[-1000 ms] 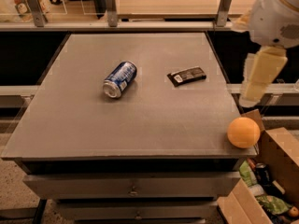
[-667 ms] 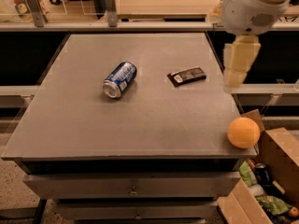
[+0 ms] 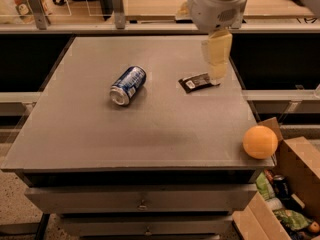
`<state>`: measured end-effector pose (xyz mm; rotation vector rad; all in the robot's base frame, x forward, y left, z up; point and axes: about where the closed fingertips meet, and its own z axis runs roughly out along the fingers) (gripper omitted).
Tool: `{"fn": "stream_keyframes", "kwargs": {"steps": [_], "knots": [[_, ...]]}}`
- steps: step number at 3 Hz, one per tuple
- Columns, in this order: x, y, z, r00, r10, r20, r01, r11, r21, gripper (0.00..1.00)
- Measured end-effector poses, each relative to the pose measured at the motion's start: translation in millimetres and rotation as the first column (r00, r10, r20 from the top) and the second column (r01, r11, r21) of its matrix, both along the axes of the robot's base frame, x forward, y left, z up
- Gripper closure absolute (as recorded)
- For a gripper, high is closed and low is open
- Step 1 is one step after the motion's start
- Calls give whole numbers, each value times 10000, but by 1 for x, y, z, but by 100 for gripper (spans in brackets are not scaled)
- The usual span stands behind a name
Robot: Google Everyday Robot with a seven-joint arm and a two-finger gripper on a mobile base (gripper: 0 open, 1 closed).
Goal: Place pepsi can upright
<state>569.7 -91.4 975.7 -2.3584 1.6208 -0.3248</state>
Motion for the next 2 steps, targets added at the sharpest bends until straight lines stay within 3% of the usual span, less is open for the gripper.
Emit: {"fn": "stream_keyframes", "kwargs": {"steps": [1, 2], "knots": [[15, 23, -18, 9946, 996, 302, -973, 9928, -706, 0], [23, 42, -37, 9790, 1995, 413, -1940, 9748, -1104, 0]]}}
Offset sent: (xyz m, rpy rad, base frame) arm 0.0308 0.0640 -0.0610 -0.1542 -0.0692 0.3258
